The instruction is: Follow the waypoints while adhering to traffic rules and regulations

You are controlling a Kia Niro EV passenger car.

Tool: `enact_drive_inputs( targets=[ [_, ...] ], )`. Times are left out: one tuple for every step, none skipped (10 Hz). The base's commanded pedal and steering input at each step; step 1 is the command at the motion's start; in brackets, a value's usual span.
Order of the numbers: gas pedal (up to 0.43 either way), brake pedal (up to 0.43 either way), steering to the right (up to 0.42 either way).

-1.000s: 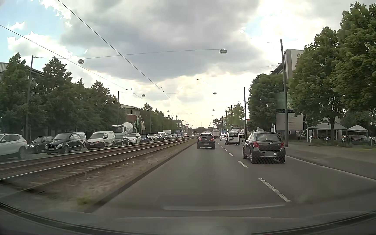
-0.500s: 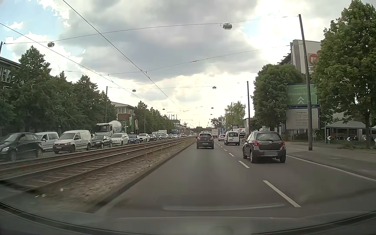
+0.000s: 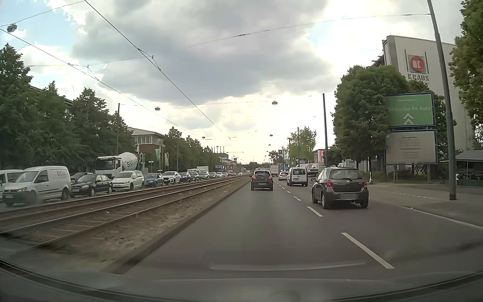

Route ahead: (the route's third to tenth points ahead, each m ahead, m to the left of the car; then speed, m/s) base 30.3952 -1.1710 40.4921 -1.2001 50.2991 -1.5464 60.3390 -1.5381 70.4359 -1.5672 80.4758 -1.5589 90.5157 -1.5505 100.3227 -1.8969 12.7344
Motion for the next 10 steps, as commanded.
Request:
enact_drive_inputs(
  targets=[
    [0.000, 0.030, 0.006],
    [0.000, 0.030, 0.006],
    [0.000, 0.030, 0.005],
    [0.000, 0.030, 0.006],
    [0.000, 0.030, 0.005],
    [0.000, 0.030, 0.004],
    [0.000, 0.030, 0.003],
    [0.000, 0.030, 0.000],
    [0.000, 0.037, -0.002],
    [0.000, 0.030, -0.002]
  ],
)
